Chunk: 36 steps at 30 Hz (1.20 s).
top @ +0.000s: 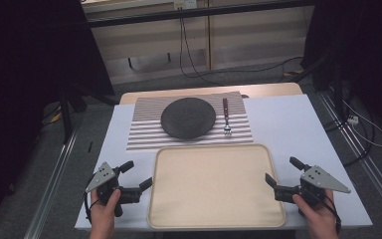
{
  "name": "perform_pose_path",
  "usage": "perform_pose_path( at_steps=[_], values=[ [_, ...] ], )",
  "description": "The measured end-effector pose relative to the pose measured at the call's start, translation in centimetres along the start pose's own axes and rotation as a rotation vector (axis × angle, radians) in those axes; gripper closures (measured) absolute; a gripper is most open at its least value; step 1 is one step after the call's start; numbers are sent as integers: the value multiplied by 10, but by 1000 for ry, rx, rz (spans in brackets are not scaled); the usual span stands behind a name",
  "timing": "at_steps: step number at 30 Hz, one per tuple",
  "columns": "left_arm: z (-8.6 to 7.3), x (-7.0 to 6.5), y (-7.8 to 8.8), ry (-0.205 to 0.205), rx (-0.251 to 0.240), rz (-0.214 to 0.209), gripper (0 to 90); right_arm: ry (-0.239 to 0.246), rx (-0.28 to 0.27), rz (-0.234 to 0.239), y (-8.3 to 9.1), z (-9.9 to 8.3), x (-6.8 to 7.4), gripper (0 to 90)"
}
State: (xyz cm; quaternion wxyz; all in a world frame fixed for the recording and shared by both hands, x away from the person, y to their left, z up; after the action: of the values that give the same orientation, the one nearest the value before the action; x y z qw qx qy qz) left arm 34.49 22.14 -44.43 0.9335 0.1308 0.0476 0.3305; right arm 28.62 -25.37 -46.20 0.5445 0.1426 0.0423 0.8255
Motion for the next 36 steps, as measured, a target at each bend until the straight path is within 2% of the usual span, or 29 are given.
perform_pose_path(
  at_steps=[12, 20, 25, 28, 31, 32, 36],
  values=[
    [-1, 2, 0, -1, 4, -1, 24, 21, 22, 4, -6, -1, 2, 13],
    [-3, 2, -1, -2, 14, -9, 24, 36, 22, -9, -14, 7, 1, 12],
    [-3, -1, 0, -3, 11, -17, 24, 64, 37, -30, -29, 21, 0, 13],
    [-3, -1, 0, -7, 11, -16, 24, 60, 33, -30, -36, 27, -1, 14],
    [-3, 0, 2, -3, 10, -15, 24, 68, 31, -32, -53, 37, -1, 16],
    [-3, 0, 2, -3, 10, -15, 24, 68, 31, -32, -53, 37, -1, 16],
    [-4, 0, 2, 2, 6, -17, 24, 73, 60, -37, -73, 43, -1, 17]
  ],
)
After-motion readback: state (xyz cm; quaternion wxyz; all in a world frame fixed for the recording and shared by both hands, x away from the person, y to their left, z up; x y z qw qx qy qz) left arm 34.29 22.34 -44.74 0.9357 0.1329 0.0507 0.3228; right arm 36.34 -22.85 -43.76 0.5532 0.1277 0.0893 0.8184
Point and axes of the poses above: each handheld gripper's, and its own axes: y roughly backward along the jaws, z roughly out of its top, x roughly to its left, the point moved 4 cm from there along -y, roughly forward along the jaws, and after that the axes turned 9 degrees about -y, right-handed, at the moved point
